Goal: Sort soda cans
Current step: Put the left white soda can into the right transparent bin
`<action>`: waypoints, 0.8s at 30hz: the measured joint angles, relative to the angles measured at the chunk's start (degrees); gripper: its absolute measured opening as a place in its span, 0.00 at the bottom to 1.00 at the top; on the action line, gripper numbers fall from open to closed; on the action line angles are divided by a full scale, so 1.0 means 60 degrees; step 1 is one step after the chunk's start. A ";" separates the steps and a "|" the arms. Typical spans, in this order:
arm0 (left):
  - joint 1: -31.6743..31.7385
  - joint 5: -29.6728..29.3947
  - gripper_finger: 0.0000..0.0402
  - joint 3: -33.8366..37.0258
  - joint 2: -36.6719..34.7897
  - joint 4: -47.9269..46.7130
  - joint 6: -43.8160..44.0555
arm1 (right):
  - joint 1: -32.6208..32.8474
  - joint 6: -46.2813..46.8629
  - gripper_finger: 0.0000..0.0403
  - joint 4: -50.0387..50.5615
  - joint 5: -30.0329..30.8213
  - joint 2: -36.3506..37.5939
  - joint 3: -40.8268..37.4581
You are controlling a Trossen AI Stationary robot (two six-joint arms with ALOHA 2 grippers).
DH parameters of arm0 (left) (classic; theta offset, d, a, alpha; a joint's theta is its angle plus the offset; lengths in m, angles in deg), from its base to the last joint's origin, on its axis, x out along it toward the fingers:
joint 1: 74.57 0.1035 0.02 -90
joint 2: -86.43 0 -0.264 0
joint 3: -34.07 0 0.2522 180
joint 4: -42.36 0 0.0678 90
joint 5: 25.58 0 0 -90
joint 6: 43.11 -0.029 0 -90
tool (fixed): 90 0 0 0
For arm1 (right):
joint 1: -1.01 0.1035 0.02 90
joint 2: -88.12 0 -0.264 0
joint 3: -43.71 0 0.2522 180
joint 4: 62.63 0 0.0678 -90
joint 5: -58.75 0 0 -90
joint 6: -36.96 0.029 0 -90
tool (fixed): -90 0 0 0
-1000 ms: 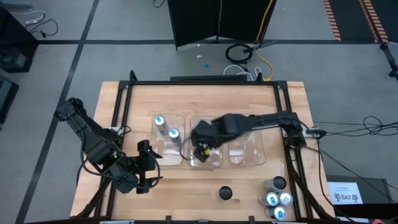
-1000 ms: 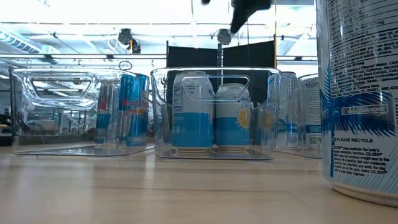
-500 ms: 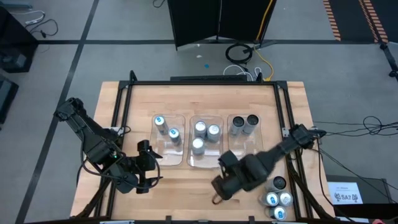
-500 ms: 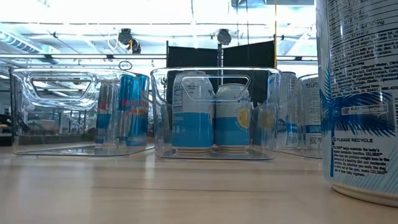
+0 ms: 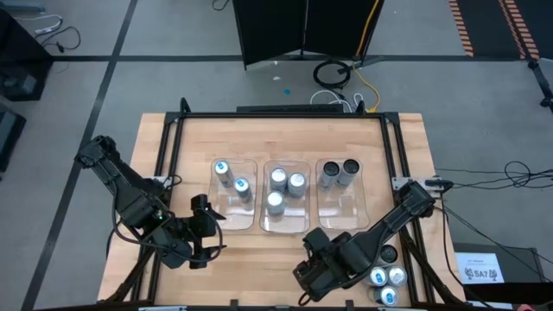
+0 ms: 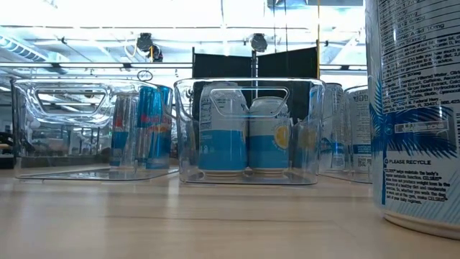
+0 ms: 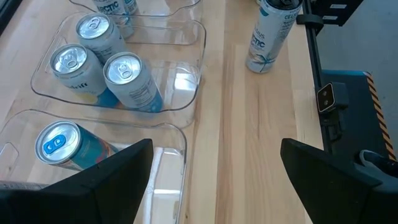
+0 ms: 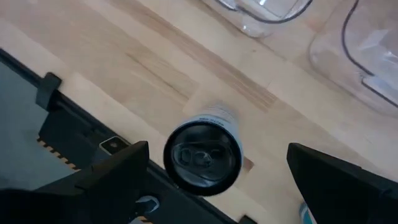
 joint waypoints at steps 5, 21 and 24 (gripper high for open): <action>0.0001 -0.0004 0.90 0.0000 0.0000 0.0031 0.0002 | 0.0047 -0.0172 0.93 -0.0199 -0.0138 -0.0306 -0.0004; 0.0004 0.0000 0.90 0.0000 0.0000 0.0087 0.0000 | 0.0099 -0.0568 0.90 -0.0211 -0.0560 -0.1227 -0.0055; 0.0001 -0.0002 0.90 0.0000 0.0000 0.0087 0.0000 | 0.0090 -0.0605 0.83 -0.0217 -0.0573 -0.1247 -0.0055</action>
